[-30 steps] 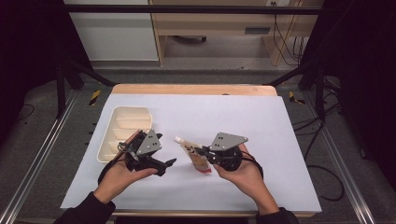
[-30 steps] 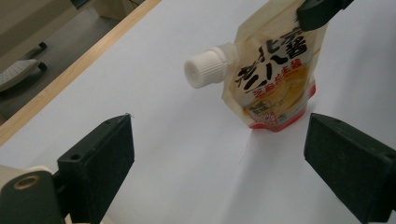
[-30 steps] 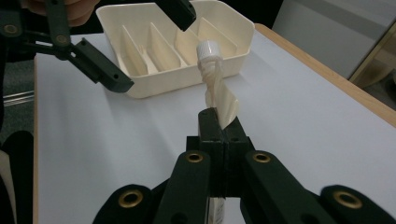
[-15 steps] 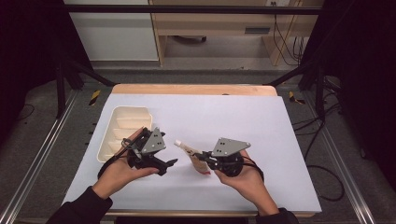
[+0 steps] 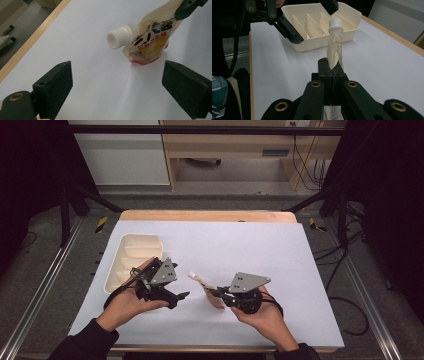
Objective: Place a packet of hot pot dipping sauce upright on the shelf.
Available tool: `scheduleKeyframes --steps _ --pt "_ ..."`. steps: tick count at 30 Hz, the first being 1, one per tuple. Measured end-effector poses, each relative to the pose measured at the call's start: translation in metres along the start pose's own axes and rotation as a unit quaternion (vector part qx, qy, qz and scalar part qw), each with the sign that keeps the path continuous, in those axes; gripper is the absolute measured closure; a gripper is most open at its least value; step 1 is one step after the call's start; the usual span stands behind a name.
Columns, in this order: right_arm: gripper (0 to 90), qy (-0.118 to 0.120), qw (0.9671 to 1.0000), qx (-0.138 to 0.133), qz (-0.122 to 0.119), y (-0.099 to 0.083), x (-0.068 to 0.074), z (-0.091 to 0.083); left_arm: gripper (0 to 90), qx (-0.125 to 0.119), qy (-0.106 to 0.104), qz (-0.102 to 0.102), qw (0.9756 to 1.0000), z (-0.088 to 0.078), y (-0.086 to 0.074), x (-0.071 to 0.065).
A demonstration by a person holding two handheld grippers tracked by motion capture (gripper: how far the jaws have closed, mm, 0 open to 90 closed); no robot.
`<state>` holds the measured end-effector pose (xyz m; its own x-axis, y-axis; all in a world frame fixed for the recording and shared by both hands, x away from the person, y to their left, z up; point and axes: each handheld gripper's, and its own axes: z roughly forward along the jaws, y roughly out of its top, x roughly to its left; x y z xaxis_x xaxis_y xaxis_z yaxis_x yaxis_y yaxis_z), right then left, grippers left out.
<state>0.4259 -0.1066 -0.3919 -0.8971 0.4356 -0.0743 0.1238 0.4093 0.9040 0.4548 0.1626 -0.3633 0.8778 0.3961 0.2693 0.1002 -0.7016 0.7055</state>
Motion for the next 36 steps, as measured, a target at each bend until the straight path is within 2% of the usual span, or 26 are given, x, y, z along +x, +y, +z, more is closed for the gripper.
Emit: scheduleKeyframes --steps 5,12,20,29,31,36 --pt "90.0 0.005 1.0 -0.002 0.0 -0.001 0.0 0.0 10.7 0.004 -0.006 0.012 0.9999 0.002 0.004 0.001" --pt "90.0 0.004 1.0 0.001 -0.008 0.001 0.0 0.001 12.4 0.009 -0.016 0.036 0.9992 0.009 0.017 -0.002" --pt "90.0 0.01 0.9997 0.002 -0.02 0.005 -0.005 0.005 15.1 0.025 -0.033 0.067 0.9969 0.02 0.026 -0.006" --pt "90.0 0.013 0.9997 0.001 -0.019 0.006 -0.009 0.006 22.3 0.033 -0.041 0.075 0.9958 0.028 0.029 0.002" --pt "90.0 0.013 0.9997 0.001 -0.019 0.007 -0.009 0.007 23.1 0.041 -0.042 0.086 0.9946 0.03 0.031 0.003" --pt "90.0 0.009 0.9998 0.001 -0.019 0.007 -0.01 0.008 28.1 0.05 -0.058 0.089 0.9931 0.037 0.03 0.004"
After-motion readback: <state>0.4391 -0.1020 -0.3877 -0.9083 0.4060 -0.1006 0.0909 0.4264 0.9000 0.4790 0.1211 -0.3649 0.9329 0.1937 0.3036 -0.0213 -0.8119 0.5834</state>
